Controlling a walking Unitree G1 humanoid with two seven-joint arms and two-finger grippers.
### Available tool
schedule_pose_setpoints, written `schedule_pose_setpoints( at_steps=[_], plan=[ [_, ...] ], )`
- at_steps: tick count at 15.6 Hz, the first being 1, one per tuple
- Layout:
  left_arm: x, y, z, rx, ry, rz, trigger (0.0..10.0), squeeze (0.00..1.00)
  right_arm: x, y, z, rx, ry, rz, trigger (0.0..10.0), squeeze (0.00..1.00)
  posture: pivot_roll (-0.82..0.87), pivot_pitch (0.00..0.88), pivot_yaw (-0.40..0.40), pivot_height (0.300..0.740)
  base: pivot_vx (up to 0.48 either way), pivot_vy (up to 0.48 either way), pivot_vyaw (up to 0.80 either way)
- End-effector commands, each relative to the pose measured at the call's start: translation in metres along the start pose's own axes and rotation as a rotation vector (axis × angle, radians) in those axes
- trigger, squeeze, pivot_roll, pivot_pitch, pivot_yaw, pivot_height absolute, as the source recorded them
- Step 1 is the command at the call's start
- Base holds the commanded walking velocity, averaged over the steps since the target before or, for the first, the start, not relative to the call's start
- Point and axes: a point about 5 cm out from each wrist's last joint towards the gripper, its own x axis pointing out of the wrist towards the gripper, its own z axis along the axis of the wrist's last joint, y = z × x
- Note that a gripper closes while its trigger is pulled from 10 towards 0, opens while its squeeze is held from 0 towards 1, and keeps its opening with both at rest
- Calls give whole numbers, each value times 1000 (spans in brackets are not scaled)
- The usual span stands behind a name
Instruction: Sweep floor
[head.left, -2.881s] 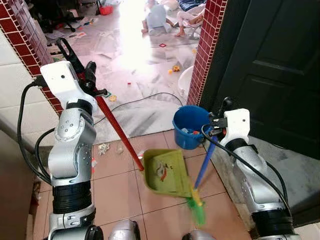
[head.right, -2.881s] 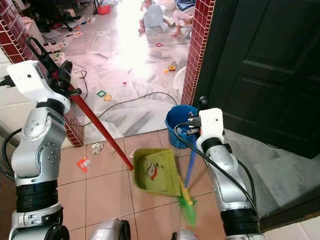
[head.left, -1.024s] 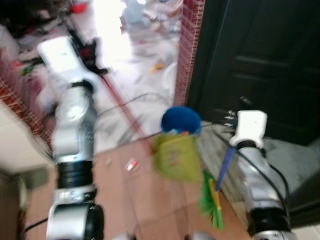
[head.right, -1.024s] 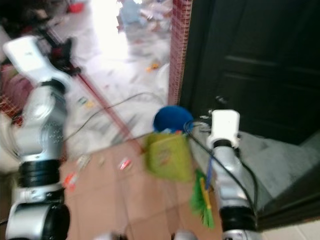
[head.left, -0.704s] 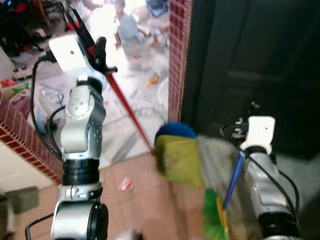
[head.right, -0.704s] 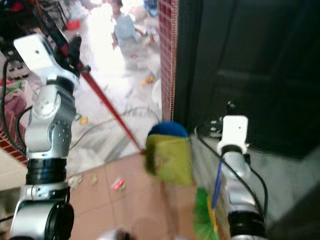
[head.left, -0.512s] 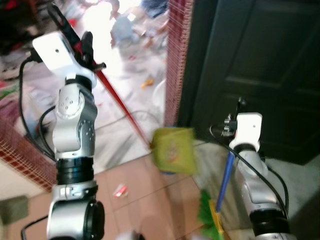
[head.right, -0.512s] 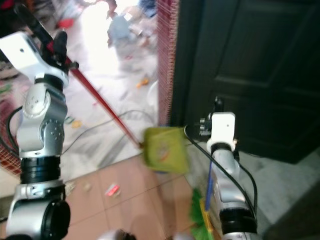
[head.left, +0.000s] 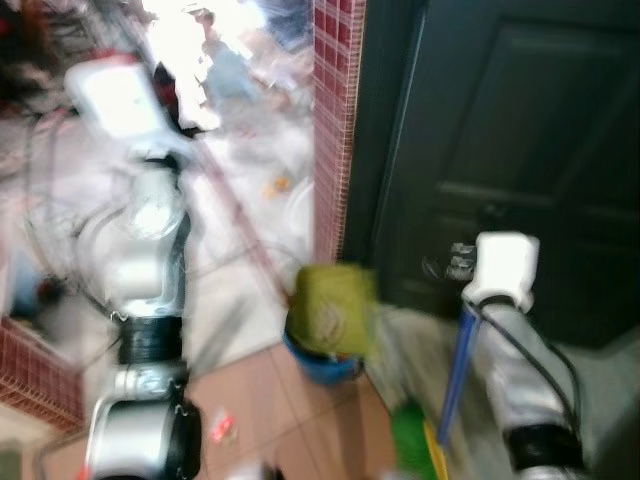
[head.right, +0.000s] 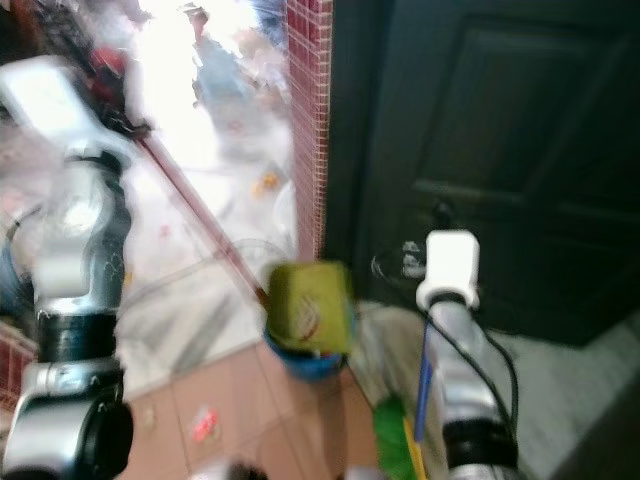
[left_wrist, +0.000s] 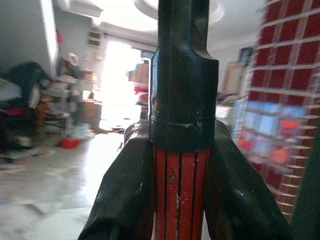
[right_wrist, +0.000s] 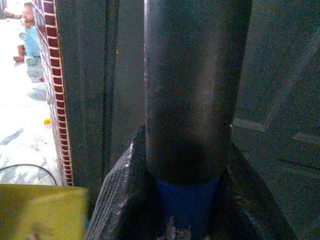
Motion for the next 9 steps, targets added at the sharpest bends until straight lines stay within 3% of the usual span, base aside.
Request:
schedule_pose_setpoints(
  at_steps=[1,3,6,9],
  plan=[
    [5,-8,21,12,-112,-11,10000,0,2,-9,8,-14,-42,-26,10000,0,-129,0,48,740,0,0,0],
    [3,-12,24,74,-159,-42,10000,0,1,-10,8,-15,-41,-29,10000,0,-129,0,48,740,0,0,0],
    [-11,-31,13,206,-234,-133,10000,0,2,-10,9,-12,-44,-31,10000,0,-133,0,36,740,0,0,0],
    [-22,-48,-3,205,-243,-193,10000,0,2,-11,10,-10,-44,-36,10000,0,-149,0,36,740,0,0,0]
  ],
)
